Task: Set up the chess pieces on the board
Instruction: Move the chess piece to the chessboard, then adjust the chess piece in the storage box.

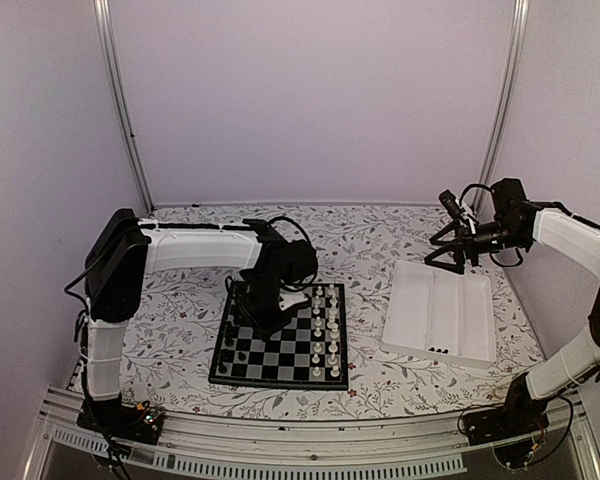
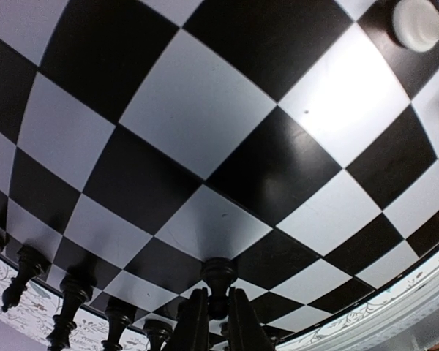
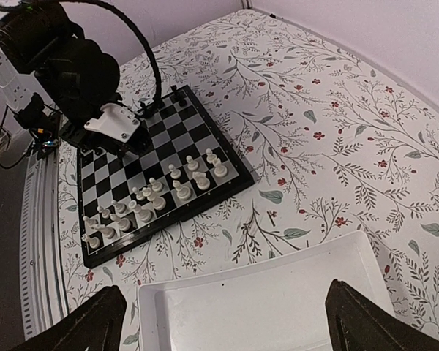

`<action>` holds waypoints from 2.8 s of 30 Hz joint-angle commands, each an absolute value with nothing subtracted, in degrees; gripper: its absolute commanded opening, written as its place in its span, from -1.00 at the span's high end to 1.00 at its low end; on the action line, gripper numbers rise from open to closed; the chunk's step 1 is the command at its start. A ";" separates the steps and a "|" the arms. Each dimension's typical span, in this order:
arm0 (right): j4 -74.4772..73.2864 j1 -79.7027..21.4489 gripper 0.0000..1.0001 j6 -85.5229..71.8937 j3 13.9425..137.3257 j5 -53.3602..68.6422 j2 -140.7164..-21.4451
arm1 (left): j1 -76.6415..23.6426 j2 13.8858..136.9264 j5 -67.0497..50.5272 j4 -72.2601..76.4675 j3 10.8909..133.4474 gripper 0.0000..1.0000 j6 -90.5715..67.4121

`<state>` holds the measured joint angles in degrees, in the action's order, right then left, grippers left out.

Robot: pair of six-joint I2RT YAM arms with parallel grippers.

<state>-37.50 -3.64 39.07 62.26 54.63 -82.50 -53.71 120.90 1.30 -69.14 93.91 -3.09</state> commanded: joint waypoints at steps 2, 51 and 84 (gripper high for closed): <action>-38.14 -3.73 -0.98 39.98 61.72 55.46 -83.56 | -53.75 119.86 1.22 -67.84 95.24 0.86 -2.93; -38.73 -3.72 -0.98 40.60 61.89 54.58 -85.60 | -42.10 125.20 14.46 -63.38 100.02 0.63 -2.28; -52.30 -4.25 -0.23 66.40 48.91 26.02 -74.04 | -63.50 107.83 11.70 -30.59 93.23 0.23 -1.24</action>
